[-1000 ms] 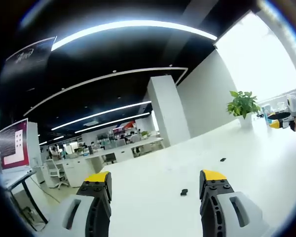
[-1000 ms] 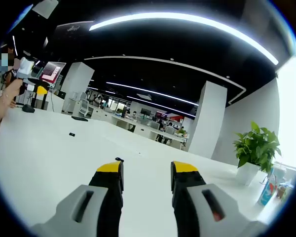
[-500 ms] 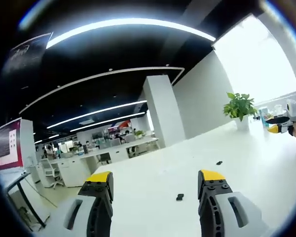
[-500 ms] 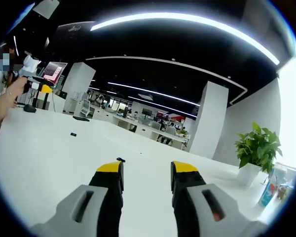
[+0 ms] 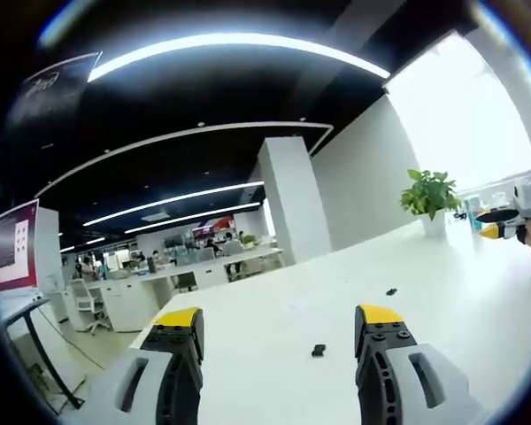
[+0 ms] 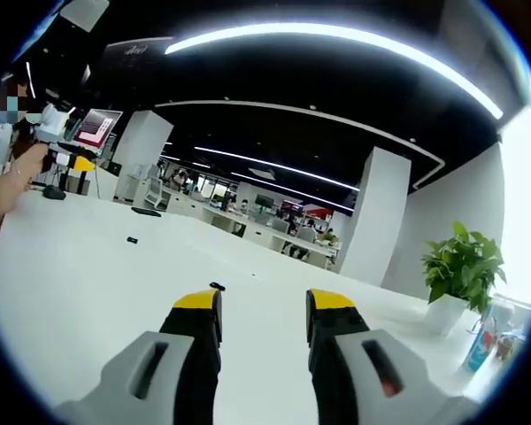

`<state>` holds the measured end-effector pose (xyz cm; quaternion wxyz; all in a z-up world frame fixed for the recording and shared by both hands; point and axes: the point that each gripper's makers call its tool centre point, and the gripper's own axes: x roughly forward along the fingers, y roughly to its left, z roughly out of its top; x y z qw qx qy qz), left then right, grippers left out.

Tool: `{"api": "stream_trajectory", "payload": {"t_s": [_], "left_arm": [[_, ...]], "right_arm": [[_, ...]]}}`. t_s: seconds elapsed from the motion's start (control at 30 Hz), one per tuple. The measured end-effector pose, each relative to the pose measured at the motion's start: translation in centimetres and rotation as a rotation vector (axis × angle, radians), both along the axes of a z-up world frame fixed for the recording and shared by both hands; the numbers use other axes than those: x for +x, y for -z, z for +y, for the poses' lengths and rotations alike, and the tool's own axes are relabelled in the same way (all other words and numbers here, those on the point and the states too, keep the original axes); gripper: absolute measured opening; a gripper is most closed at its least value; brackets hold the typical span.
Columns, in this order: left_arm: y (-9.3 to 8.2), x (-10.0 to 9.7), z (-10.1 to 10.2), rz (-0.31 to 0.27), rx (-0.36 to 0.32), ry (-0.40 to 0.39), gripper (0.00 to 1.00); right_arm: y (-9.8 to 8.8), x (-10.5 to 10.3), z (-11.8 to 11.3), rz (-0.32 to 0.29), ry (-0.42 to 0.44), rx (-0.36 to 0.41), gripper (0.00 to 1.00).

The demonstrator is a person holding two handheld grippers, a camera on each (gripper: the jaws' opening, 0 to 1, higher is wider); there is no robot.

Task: Snap the two parts of the plastic buckle together until the buckle closes and remains connected.

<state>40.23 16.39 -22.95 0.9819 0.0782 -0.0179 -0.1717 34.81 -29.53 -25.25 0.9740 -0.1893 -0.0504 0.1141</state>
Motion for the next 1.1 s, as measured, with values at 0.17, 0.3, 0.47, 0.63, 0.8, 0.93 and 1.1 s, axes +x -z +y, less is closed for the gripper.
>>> {"api": "stream_trajectory", "payload": {"t_s": [0.17, 0.3, 0.47, 0.63, 0.8, 0.93, 1.1], "left_arm": [[-0.4, 0.2, 0.0, 0.006, 0.011, 0.001, 0.69], [-1.0, 0.4, -0.3, 0.009, 0.016, 0.015, 0.69], [-1.3, 0.9, -0.7, 0.021, 0.031, 0.024, 0.69], [-1.2, 1.2, -1.1, 0.031, 0.042, 0.033, 0.69], [-1.2, 1.1, -1.2, 0.019, 0.035, 0.037, 0.68], [-1.2, 0.6, -1.0, -0.002, 0.024, 0.039, 0.69], [-1.8, 0.1, -0.4, -0.079, -0.047, 0.032, 0.69]], "right_arm": [[0.1, 0.0, 0.1, 0.005, -0.004, -0.004, 0.38], [0.1, 0.0, 0.1, 0.005, -0.004, -0.005, 0.38], [0.0, -0.1, 0.1, -0.001, -0.004, -0.003, 0.38], [0.0, -0.1, 0.2, -0.001, -0.009, -0.004, 0.38], [-0.1, -0.1, 0.2, -0.007, -0.012, -0.002, 0.38], [-0.2, -0.1, 0.2, -0.010, -0.010, -0.001, 0.38], [-0.7, -0.3, 0.1, -0.038, -0.009, 0.011, 0.38]]}}
